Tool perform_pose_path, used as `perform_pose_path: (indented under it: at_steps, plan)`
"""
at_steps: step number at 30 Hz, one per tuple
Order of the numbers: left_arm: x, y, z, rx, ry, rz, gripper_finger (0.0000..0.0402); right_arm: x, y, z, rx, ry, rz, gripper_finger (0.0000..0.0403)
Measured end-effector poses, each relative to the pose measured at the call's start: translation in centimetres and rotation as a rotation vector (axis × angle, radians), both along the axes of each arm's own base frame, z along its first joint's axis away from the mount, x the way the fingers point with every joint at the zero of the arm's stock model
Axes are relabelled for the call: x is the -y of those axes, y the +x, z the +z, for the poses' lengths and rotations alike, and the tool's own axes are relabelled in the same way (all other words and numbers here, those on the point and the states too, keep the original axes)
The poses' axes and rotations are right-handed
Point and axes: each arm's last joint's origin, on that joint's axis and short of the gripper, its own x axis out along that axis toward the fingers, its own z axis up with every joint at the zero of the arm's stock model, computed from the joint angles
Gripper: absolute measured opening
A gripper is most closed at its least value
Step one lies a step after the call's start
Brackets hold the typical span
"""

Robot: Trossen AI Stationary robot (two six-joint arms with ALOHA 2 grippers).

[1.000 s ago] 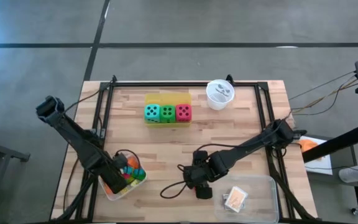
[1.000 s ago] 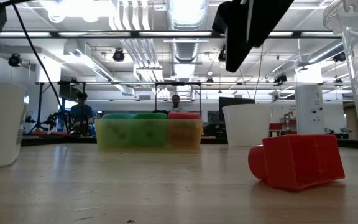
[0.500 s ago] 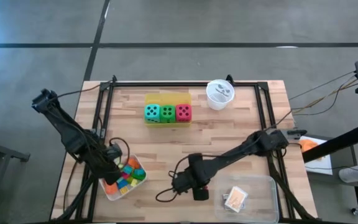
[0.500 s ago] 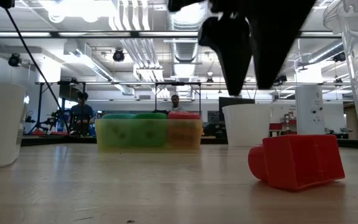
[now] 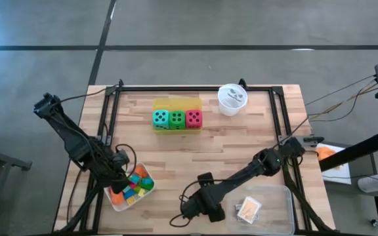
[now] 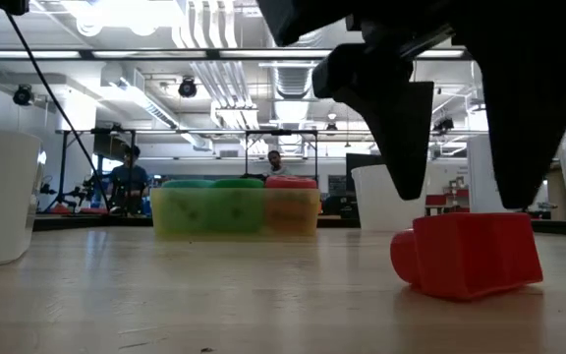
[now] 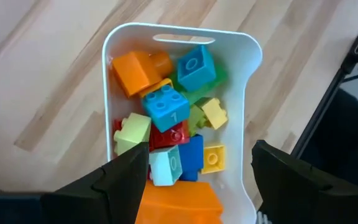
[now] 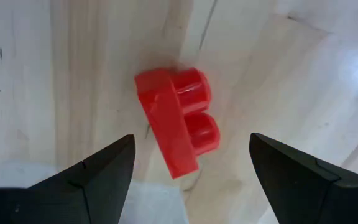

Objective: Pick & Place Toys
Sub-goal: Put the red game piece into the white bin

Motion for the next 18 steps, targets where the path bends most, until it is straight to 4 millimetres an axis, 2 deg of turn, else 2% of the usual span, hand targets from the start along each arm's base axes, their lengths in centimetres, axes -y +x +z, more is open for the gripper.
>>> perform_pose_path:
  at_steps: [7,18]
  plan:
    - [0.0,0.0,0.0,0.015,0.036,-0.091,0.0274,-0.3,0.2,-0.9,0.007,0.015,0.0,0.0311]
    - [0.0,0.0,0.0,0.015,0.039,-0.096,0.0274,-0.4,0.4,-2.4,0.032,0.037,0.016,0.0311]
